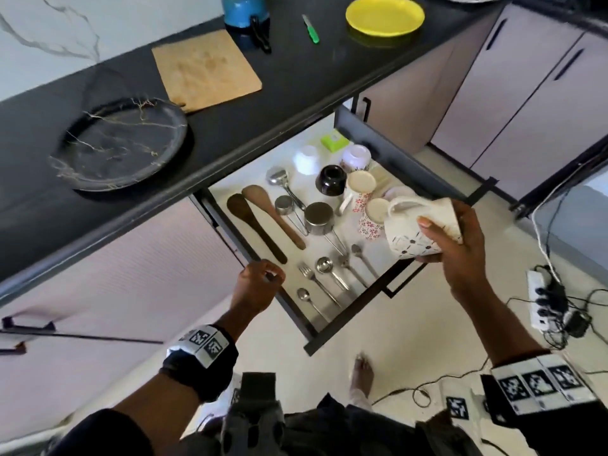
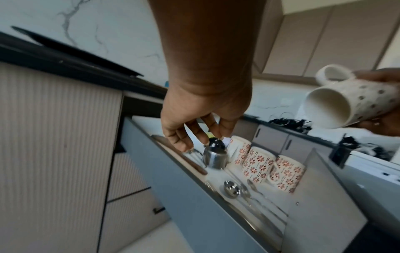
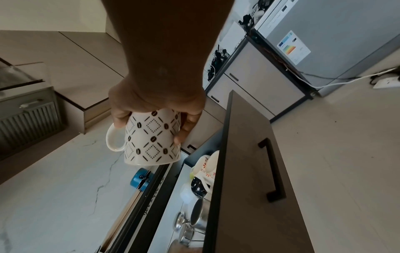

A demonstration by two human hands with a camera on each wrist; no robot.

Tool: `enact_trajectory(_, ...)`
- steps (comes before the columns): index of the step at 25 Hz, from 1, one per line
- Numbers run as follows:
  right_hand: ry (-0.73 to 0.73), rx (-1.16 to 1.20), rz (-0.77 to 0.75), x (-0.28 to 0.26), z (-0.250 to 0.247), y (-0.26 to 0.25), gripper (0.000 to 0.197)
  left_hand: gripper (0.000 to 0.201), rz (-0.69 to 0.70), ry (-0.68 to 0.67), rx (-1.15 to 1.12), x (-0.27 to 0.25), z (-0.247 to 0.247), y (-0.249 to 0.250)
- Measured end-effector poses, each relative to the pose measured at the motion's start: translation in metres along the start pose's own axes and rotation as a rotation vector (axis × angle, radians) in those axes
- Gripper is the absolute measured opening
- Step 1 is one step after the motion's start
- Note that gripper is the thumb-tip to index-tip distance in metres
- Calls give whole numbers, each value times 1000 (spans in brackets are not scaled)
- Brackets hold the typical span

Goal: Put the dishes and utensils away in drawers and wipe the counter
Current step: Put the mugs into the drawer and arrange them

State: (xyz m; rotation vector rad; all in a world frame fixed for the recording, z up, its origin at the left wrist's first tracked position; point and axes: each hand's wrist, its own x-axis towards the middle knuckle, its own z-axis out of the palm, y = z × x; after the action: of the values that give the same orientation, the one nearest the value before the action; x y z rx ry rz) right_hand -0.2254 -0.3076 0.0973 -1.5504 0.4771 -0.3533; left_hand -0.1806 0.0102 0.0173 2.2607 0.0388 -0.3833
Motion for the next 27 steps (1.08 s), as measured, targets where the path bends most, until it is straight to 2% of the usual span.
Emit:
enact_trajectory(2,-63,27,30,22,-17,8,42,8,-86,42,30,7,14,-2)
enact_trajectory(4,-143,54,71,42,-14,14,39,14,-106,122,58,8,19,-11)
enact_trajectory(7,-425,-27,133,69,31,23,55,18,-190,280,49,4,15,-32)
enact_trajectory(8,-541,-88,121,75,55,26,62,20,-229,307,30,0,11,-39)
enact_trajectory(12,-934,-466,-96,80,126,30,73,28,-205,268,-15,1,12,-45)
enact_trajectory(14,-1144,-654,-125,77,160,37,78,31,-152,315,-42,13,11,-55)
enact_trajectory(16,-1292,-767,-122,72,185,45,80,32,-170,380,-88,23,12,-65)
enact_trajectory(22,-1499,-918,-219,69,218,60,78,33,-106,447,-176,23,16,-66)
enact_trajectory(27,-1435,-895,-203,91,216,53,78,28,-90,471,-122,30,19,-56)
